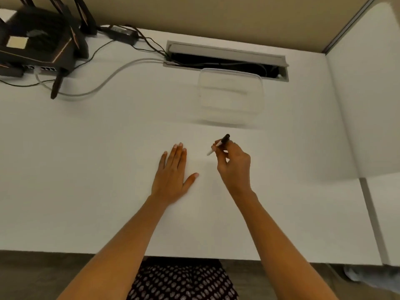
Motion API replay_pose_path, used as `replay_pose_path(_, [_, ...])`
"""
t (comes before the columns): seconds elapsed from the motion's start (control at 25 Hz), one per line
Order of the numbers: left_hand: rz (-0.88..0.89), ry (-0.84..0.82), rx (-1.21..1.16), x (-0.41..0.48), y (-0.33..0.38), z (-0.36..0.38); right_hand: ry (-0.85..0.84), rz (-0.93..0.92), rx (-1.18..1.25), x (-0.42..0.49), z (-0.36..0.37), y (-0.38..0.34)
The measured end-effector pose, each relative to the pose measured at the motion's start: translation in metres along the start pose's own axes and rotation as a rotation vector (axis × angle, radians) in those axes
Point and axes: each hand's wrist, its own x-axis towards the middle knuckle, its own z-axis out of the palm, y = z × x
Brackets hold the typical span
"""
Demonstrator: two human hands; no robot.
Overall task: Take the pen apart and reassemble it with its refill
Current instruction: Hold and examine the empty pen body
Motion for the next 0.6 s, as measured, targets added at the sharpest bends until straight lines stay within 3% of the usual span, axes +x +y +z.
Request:
replay_pose_path(0.12, [-0.022, 0.014, 0.022, 0.000, -0.002, 0.001, -0.045, 0.052, 0.059, 0.009, -0.005, -0.007])
replay_pose_path(0.28, [-0.028, -0.003, 0.019, -0.001, -0.002, 0.001, 0.017, 0.054, 0.191, 0.029, -0.017, -0.023])
replay_pose_path(0.44, [-0.026, -0.013, 0.007, 0.000, -0.002, -0.001, 0.000, 0.419, 0.615, 0.038, -0.020, -0.023])
replay_pose_path(0.6, [-0.028, -0.025, 0.001, 0.000, -0.002, -0.003, -0.045, 0.419, 0.446, 0.026, -0.014, -0.018])
